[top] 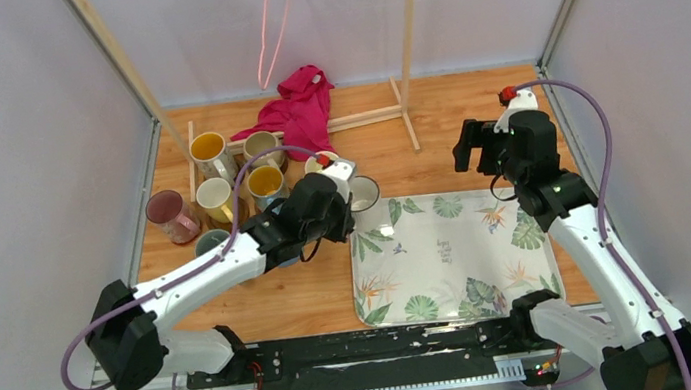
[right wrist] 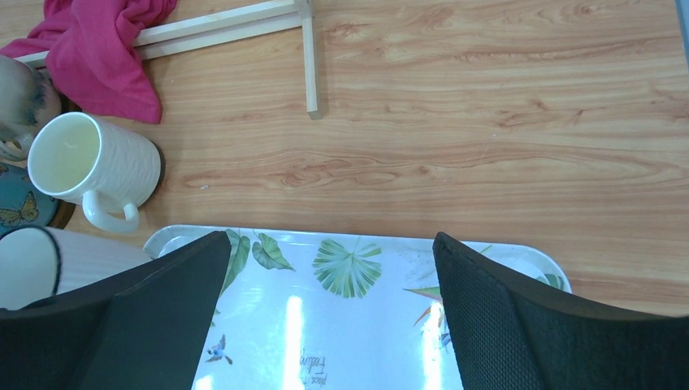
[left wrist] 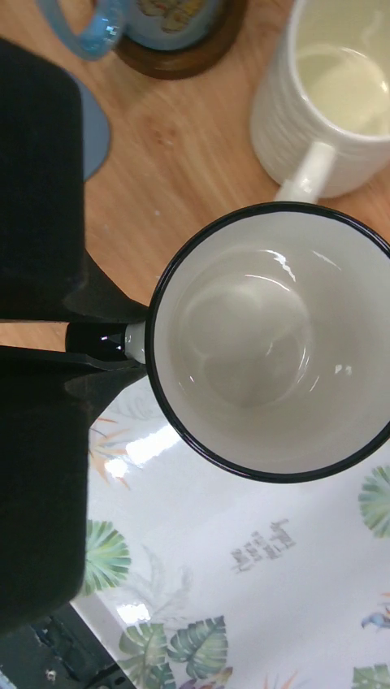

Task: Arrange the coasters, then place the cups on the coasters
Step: Place the cup on the coaster.

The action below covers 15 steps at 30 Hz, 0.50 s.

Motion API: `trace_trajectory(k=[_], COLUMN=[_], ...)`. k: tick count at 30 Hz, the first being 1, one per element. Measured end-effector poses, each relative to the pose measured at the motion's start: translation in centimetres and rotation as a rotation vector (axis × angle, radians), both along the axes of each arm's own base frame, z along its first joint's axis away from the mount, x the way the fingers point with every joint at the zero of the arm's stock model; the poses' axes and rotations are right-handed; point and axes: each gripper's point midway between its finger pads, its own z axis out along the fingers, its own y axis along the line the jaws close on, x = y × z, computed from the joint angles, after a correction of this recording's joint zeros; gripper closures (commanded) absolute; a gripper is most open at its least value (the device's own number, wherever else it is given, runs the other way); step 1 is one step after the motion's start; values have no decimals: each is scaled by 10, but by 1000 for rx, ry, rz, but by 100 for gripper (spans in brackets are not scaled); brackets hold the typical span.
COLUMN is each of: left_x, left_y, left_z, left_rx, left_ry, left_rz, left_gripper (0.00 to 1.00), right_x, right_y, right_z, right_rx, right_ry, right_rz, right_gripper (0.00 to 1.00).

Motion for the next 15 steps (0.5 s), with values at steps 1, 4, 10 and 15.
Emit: trace_trajectory(k=[1,4,10,15], left_x=[-5,-14,-22,-26], left_y=[7,28,71,109], left_z=[-2,-6,-16,-27], left_rx=[2,12,53,109], left_ry=[6,16,13,-2], left_rz=[15,65,228,377], left_gripper=[100,100,100,100], right_x=[0,1,3,3], right_y=[1,3,5,5], right_z=[-2,-8,-12,-14], right_rx=[2,10,16,19], right_ry=[5,15,23,25], right_rz=[2,7,14,13], right_gripper=[0,0,0,0])
